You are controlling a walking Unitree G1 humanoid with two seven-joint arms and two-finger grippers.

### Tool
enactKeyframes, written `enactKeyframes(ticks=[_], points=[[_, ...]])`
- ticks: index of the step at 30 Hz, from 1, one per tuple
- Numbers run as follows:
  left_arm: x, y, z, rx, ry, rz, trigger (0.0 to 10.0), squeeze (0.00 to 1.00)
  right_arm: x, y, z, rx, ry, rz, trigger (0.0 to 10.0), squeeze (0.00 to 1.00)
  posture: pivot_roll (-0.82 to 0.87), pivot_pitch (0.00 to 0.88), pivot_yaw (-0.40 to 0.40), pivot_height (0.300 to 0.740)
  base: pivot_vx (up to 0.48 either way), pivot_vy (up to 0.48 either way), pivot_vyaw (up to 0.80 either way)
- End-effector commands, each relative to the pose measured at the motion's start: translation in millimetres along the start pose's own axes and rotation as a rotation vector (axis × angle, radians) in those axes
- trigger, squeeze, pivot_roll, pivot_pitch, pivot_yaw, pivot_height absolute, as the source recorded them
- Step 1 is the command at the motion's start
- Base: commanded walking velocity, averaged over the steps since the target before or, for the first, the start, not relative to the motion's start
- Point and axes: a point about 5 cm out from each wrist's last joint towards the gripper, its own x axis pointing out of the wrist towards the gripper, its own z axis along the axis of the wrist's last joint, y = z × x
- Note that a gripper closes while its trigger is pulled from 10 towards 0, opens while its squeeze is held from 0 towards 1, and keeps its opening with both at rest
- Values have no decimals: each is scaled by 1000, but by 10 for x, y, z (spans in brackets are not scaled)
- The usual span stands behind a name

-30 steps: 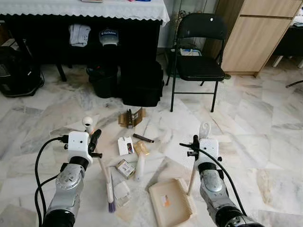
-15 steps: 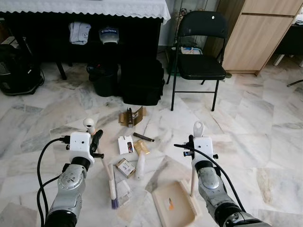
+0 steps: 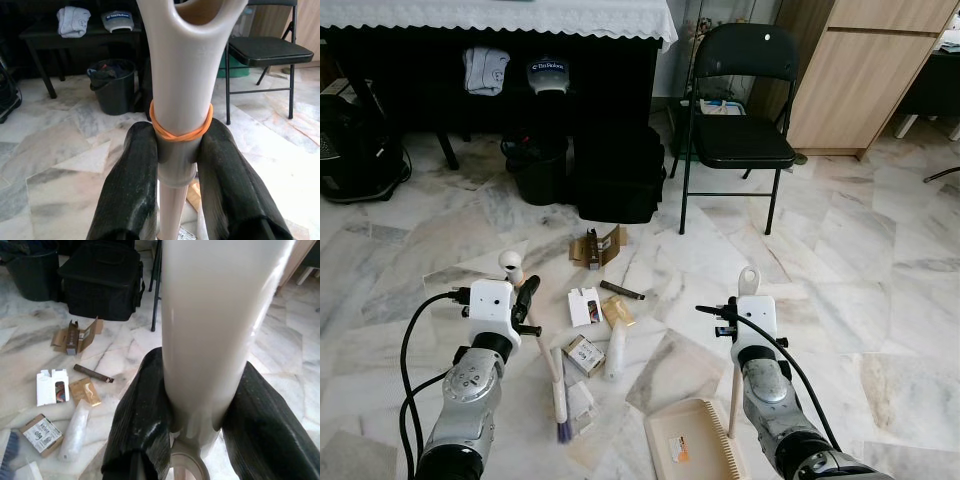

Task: Sweep floor

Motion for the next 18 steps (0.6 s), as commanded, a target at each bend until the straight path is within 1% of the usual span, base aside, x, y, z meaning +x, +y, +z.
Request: enactKeyframes(ticks=[1,3,4,6,8,9,11,12,13,16,18], points=[[5,-41,58,6,-38,-21,10000,0,-69,40,-165,11,90,13,10000,0,105,83,-81,740,0,0,0],[5,-40,61,5,-38,-23,10000,0,-79,83,-187,92,121,13,10000,0,107,83,-83,740,0,0,0],[5,-40,61,5,-38,-23,10000,0,-79,83,-187,92,121,13,10000,0,107,83,-83,740,0,0,0],[3,-33,62,5,-38,-24,10000,0,-78,104,-199,127,148,27,10000,0,106,82,-84,740,0,0,0],[2,-30,61,5,-38,-24,10000,0,-71,88,-195,132,148,24,10000,0,106,82,-85,740,0,0,0],[2,-29,62,5,-38,-24,10000,0,-69,83,-190,133,143,24,10000,0,106,82,-85,740,0,0,0],[2,-28,62,5,-39,-25,10000,0,-64,77,-168,97,119,33,10000,0,106,82,-85,740,0,0,0],[5,-30,64,4,-40,-25,10000,0,-56,52,-133,41,79,32,10000,0,106,79,-86,740,0,0,0],[7,-30,67,3,-41,-25,10000,0,-49,26,-116,20,62,24,10000,0,107,79,-86,740,0,0,0],[14,-32,75,3,-44,-28,10000,0,-15,-111,-66,42,30,-34,10000,0,105,76,-86,740,0,0,0],[15,-31,76,2,-45,-28,10000,0,-6,-136,-40,47,11,-43,10000,0,105,76,-86,740,0,0,0]])
